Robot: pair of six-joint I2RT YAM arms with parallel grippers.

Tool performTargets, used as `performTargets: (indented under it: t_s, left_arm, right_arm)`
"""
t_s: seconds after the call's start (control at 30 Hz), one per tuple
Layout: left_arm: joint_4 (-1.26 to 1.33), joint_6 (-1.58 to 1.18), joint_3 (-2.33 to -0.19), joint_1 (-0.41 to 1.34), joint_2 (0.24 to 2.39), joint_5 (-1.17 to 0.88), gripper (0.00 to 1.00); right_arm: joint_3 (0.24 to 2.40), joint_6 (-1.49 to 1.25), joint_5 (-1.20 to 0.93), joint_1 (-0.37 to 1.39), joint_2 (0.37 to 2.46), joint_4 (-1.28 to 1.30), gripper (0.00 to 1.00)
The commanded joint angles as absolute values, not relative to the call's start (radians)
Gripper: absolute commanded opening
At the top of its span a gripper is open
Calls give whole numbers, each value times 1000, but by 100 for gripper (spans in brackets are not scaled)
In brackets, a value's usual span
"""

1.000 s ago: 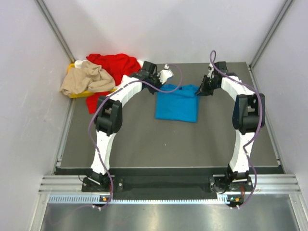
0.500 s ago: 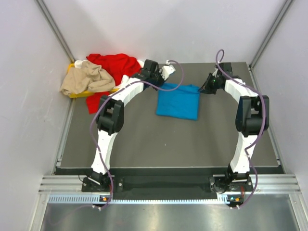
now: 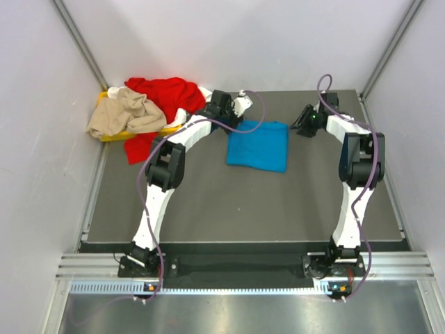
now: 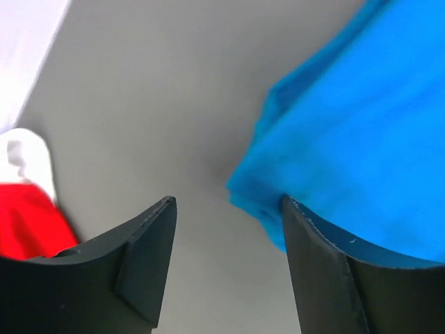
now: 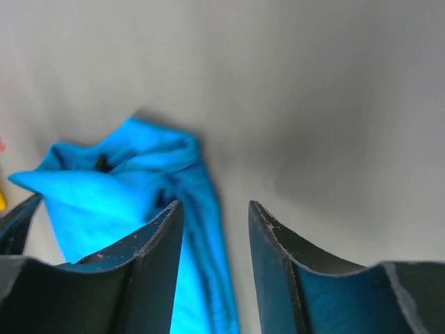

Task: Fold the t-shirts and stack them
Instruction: Fold the tshirt

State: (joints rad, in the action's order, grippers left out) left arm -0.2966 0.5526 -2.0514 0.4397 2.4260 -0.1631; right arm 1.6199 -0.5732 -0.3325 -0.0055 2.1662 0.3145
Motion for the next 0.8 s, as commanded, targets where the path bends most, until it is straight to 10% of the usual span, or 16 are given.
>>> performTargets:
  t_s: [0.0,0.17,0.4,0.77]
  left_arm:
    - [-225,528,-2140,434,2445,-45,67]
    - [-250,483,-2135,430,2392,15,68]
    - [-379,400,-2083,431,2310,-222,64]
    - [-429,449,-2000,430,2240,-213,68]
  right_arm:
    - [1677,-591,-299,-32,2165,227,43]
    - [1567,-506,-227,-25,2016,180,40]
    - [1420,-402,-360,80,1936,72,9]
    - [1640,-489,-462,112,2195,95,2]
